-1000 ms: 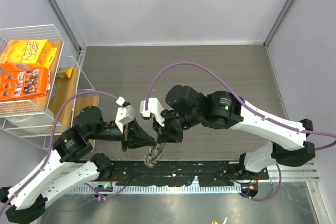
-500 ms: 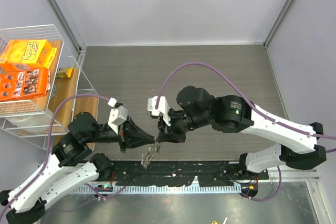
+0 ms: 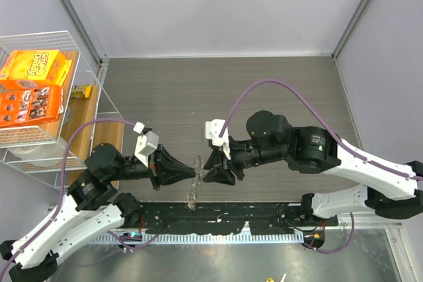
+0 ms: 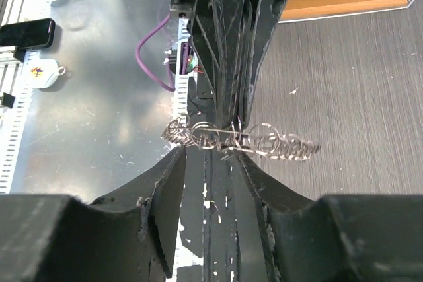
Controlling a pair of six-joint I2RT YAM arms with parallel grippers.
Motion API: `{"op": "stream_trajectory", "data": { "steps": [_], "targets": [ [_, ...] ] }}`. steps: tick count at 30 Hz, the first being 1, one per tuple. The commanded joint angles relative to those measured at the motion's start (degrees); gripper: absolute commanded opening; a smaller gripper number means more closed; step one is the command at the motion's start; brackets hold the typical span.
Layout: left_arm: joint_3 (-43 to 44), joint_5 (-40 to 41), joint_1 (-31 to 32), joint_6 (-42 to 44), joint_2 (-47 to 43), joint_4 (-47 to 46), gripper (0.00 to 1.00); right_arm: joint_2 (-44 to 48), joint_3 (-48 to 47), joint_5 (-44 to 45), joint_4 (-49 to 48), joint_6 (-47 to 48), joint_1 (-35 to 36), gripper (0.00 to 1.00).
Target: Put the keys on the keyring
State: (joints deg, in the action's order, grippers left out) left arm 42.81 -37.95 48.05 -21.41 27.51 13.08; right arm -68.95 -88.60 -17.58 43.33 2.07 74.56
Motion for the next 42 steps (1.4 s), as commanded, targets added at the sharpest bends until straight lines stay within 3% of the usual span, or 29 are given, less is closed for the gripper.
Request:
{"op": "stream_trajectory", "data": {
  "steps": [1,11,19,31,42],
  "targets": [
    [-0.8,1.0,0.3,-2.8,-1.9,-9.3,0.00,4.4,3.9,1.4,-6.0,1.2,0.2,0.41],
    [-6.2,2.2,0.2,-8.6,-6.1,-23.1,0.00,11.9,15.3,3.7,-19.1,7.9,1.2,0.44],
    [-9.0,1.7,0.2,-11.2,-7.0,-29.3,0.00,13.8,18.4,3.5,-27.4,10.7,1.8,0.41],
    [-11.3,1.7,0.2,-14.0,-7.8,-36.7,0.00,11.2,17.2,2.5,-30.0,11.8,2.5,0.40],
    [-12.8,3.1,0.2,-14.6,-9.2,-39.5,0.00,10.2,17.3,1.0,-31.8,11.0,3.1,0.33]
  ]
}}
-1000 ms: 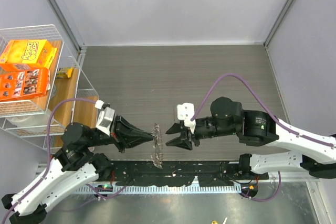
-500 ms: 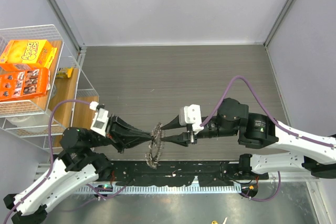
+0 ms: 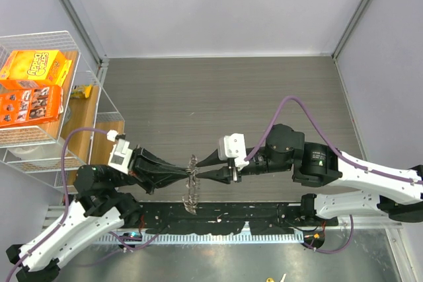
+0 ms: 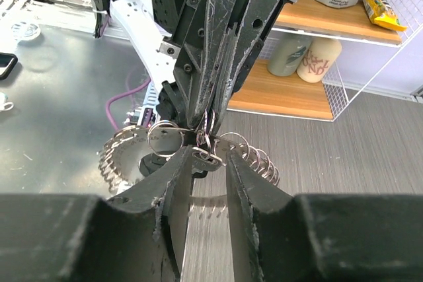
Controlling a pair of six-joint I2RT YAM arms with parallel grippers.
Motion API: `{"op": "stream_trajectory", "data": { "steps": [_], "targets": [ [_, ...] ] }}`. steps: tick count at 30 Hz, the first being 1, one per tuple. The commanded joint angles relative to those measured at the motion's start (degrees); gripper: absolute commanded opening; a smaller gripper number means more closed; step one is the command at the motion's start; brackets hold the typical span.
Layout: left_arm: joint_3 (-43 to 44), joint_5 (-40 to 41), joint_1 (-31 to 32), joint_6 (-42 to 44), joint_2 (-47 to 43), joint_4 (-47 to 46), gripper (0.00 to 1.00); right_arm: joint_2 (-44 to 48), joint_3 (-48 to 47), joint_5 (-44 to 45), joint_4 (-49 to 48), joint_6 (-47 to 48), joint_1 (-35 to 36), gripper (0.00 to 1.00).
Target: Put the keys on the keyring
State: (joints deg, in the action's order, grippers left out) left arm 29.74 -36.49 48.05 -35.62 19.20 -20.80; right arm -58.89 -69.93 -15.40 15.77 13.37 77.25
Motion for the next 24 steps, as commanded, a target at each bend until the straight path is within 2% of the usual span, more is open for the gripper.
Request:
{"op": "stream_trajectory", "data": {
  "steps": [1,15,24],
  "targets": [
    [0.3,1.9,0.2,-0.4,-1.1,-5.7,0.00,0.0,-1.3,-1.2,-4.3,-0.3,0.4,0.32],
    [-0.5,2.8,0.2,-0.9,-1.5,-7.5,0.00,-1.9,-2.2,-2.7,-6.5,-1.1,0.9,0.28],
    [-0.7,3.2,0.2,-0.6,-2.1,-7.6,0.00,-3.0,-3.0,-3.2,-6.8,-1.1,1.1,0.21]
  ]
}}
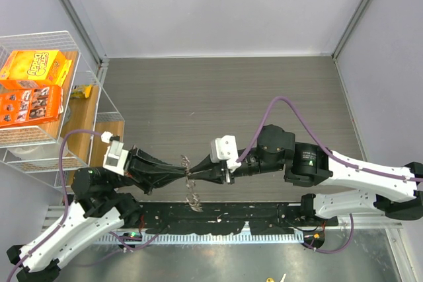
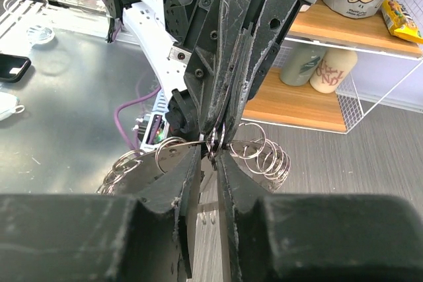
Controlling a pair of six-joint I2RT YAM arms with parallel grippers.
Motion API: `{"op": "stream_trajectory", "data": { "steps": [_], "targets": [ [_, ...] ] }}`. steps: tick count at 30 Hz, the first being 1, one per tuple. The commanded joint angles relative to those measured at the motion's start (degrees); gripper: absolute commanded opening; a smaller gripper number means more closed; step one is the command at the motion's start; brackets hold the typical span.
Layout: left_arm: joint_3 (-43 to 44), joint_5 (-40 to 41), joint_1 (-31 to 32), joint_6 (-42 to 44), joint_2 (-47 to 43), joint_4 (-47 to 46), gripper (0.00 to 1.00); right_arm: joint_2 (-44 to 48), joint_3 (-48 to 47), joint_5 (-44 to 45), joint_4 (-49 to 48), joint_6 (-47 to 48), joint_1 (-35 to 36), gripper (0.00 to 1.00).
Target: Put the keys on the keyring
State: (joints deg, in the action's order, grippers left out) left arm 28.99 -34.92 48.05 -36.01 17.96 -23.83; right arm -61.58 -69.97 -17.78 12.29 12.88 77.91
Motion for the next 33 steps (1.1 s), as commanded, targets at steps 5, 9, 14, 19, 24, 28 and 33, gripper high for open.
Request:
{"op": "stream_trajectory", "data": {
  "steps": [5,9,14,19,24,28,33],
  "targets": [
    [-0.2,1.8,0.2,-0.1,-1.1,-4.4,0.00,-0.5,-3.1,-0.7,-3.2,-0.3,0.7,0.06],
    [-0.3,1.8,0.2,0.1,-1.4,-4.0,0.00,0.0,-3.2,0.1,-3.2,0.0,0.8,0.06],
    [1.1,0.9,0.2,0.4,-1.5,-1.7,0.00,-0.9,-7.2,1.0,2.9,-0.1,0.8,0.06],
    [5.6,-4.3,0.2,1.8,0.2,6.5,0.04,-4.0,-13.6,2.2,12.4,-1.7,0.8,0.06],
    [12.4,-6.8,0.2,6.6,1.2,21.3,0.31,-6.4,-20.4,2.7,24.4,-3.1,0.8,0.06],
    [18.0,-8.7,0.2,10.1,2.8,32.5,0.45,-6.9,-21.8,2.8,29.5,-4.9,0.8,0.06],
    [22.4,-9.2,0.2,13.9,5.3,41.7,0.51,-6.7,-21.1,1.7,32.3,-8.1,0.6,0.05]
  ]
}}
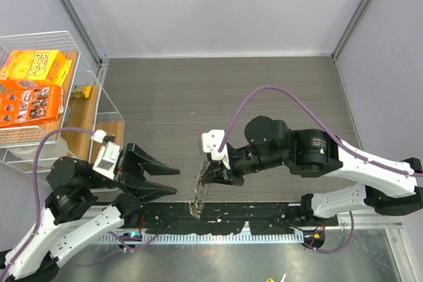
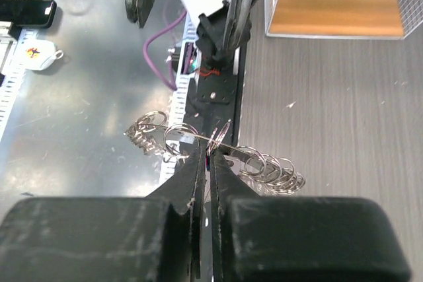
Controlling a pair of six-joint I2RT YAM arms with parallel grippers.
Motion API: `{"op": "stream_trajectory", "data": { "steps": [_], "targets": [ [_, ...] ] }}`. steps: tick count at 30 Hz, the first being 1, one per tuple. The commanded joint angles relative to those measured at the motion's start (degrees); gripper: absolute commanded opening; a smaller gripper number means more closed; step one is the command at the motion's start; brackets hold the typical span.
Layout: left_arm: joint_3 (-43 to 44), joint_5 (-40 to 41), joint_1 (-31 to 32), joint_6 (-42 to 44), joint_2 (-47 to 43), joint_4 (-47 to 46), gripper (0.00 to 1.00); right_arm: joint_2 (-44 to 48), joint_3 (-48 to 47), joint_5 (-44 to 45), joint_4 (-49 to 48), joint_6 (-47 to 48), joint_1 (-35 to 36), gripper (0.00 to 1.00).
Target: Put the keys on the keyring
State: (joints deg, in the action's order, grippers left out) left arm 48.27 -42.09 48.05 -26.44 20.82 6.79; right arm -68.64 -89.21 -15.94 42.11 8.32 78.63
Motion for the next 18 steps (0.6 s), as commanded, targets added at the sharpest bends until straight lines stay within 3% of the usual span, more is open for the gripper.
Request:
{"op": "stream_trajectory", "data": {
  "steps": [1,7,18],
  "targets": [
    [3.7,-1.5,0.2,4.8,2.8,12.1,0.51,0.3,-1.7,-1.4,2.5,-3.9,-0.3,0.05],
    [4.8,-2.0,0.2,6.9,6.2,16.4,0.55,-1.5,-0.7,-7.5,5.5,-7.3,-1.2,0.05],
    [4.9,-4.5,0.2,10.4,10.2,20.6,0.51,-4.7,1.6,-16.4,5.6,-12.1,-2.5,0.05]
  ]
}}
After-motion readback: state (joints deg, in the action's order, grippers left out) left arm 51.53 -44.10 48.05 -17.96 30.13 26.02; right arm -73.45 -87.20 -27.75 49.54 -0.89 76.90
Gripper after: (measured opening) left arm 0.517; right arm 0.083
